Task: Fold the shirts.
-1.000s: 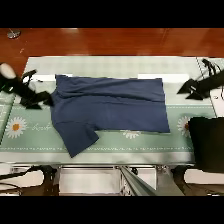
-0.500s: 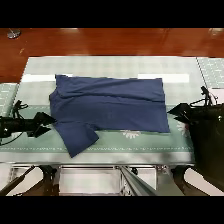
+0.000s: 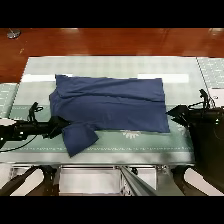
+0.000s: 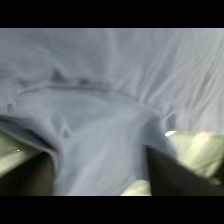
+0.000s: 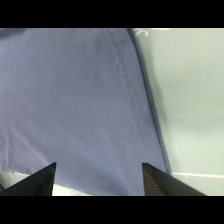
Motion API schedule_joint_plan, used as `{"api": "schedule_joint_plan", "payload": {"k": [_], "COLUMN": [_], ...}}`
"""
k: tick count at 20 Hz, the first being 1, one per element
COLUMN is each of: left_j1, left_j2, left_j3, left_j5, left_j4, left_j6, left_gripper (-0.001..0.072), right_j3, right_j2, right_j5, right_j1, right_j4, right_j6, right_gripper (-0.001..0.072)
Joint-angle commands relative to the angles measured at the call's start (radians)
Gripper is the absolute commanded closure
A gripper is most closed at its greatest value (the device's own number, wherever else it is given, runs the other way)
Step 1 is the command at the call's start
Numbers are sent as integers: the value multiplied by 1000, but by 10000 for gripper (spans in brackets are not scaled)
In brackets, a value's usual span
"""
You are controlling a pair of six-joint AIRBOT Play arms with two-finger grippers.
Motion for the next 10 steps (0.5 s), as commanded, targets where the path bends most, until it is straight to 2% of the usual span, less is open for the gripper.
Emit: {"api": "schedule_joint_plan", "payload": {"k": [1, 5, 10], "left_j1": [-54, -54, -54], "left_j2": [2, 2, 2], "left_j3": [-3, 8, 8], "left_j5": [-10, -29, -29], "left_j4": [-16, -16, -16], "left_j6": [42, 43, 40], "left_gripper": [692, 689, 689], "right_j3": [2, -17, -38], "right_j2": [1, -18, -85], "right_j5": [0, 137, 133], "right_j1": [-26, -23, 24], "right_j4": [-67, -233, -175], "right_j6": [68, 121, 105], "right_gripper": [99, 98, 99]}}
